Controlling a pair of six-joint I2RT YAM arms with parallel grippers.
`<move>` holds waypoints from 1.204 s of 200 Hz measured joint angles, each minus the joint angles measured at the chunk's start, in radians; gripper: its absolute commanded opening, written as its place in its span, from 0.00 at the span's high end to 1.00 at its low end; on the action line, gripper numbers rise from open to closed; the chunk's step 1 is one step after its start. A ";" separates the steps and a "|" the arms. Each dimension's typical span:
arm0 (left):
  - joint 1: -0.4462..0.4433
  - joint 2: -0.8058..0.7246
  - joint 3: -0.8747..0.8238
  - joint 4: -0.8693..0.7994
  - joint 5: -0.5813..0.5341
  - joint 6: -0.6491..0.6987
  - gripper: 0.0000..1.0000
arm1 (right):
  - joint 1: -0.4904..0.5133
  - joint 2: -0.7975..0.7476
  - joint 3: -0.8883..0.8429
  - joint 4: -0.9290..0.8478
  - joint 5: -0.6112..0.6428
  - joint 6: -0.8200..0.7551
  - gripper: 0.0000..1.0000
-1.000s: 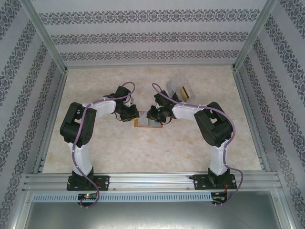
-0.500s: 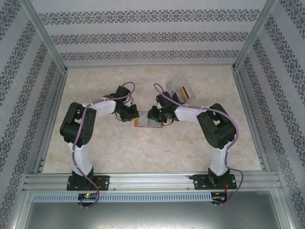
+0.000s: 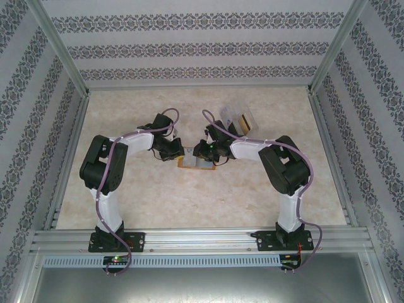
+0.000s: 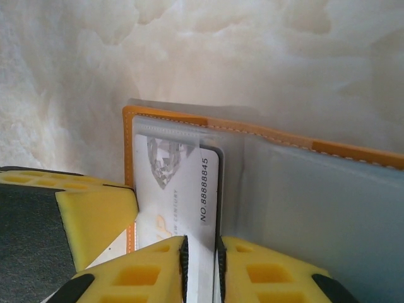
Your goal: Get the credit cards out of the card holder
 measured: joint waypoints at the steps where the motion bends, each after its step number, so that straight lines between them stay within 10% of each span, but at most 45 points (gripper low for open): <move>1: 0.000 0.000 0.000 0.000 0.000 0.000 0.93 | 0.000 0.000 0.000 -0.001 0.000 0.000 0.77; 241: 0.001 0.002 0.025 -0.030 0.014 0.034 0.73 | -0.056 -0.036 -0.056 0.051 -0.057 -0.083 1.00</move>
